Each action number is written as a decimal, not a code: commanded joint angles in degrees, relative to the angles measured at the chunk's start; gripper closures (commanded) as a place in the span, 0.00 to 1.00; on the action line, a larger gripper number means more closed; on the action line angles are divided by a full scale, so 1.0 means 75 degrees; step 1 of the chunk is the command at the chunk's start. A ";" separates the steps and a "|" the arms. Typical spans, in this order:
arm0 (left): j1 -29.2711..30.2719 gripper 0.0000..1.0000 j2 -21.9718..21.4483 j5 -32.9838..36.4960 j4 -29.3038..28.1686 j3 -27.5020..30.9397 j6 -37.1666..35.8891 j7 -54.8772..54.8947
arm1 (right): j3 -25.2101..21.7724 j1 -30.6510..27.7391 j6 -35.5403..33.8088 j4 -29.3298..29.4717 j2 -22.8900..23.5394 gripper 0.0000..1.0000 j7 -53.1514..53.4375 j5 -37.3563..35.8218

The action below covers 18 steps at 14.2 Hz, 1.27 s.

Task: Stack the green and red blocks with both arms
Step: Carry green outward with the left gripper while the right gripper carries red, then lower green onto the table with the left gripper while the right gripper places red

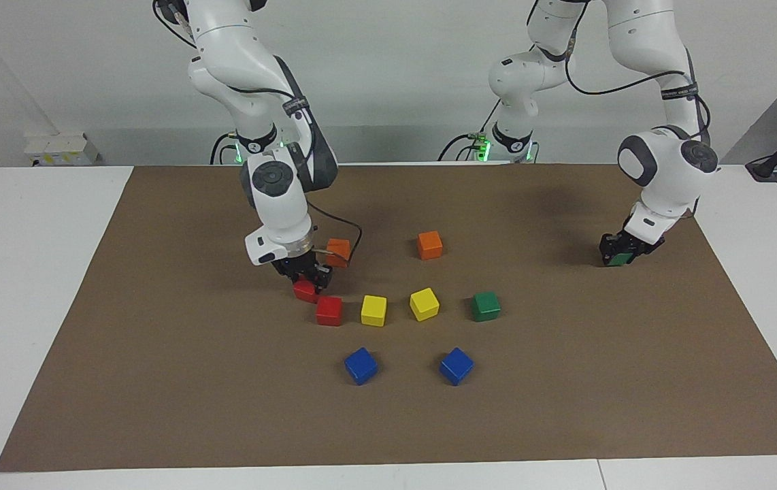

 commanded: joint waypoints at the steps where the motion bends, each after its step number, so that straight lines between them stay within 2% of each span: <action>1: 0.0068 1.00 -0.0181 -0.0070 -0.0238 -0.0063 0.0225 -0.0087 | 0.0025 -0.0633 -0.1288 0.0880 -0.0180 1.00 -0.1494 0.0071; 5: 0.0068 1.00 -0.0075 -0.0070 -0.0238 -0.0051 0.0319 -0.0122 | 0.0036 -0.2143 -0.1468 0.0965 -0.0368 1.00 -0.5288 0.0071; 6: 0.0068 1.00 -0.0063 -0.0081 -0.0238 -0.0063 0.0366 -0.0122 | 0.0024 -0.2379 -0.1410 0.0872 -0.0392 1.00 -0.5726 0.0071; 10: 0.0068 1.00 0.0007 -0.0081 -0.0238 -0.0063 0.0401 -0.0122 | 0.0024 -0.2849 -0.1013 0.0521 -0.0415 1.00 -0.6210 0.0071; 17: -0.0002 1.00 0.0124 -0.0070 -0.0238 -0.0051 0.0483 -0.0017 | 0.0024 -0.2944 -0.0508 0.0146 -0.0286 1.00 -0.6282 0.0071; 18: -0.0002 0.66 0.0136 -0.0070 -0.0215 -0.0051 0.0460 -0.0005 | 0.0024 -0.2956 -0.0368 0.0052 -0.0263 1.00 -0.6293 0.0071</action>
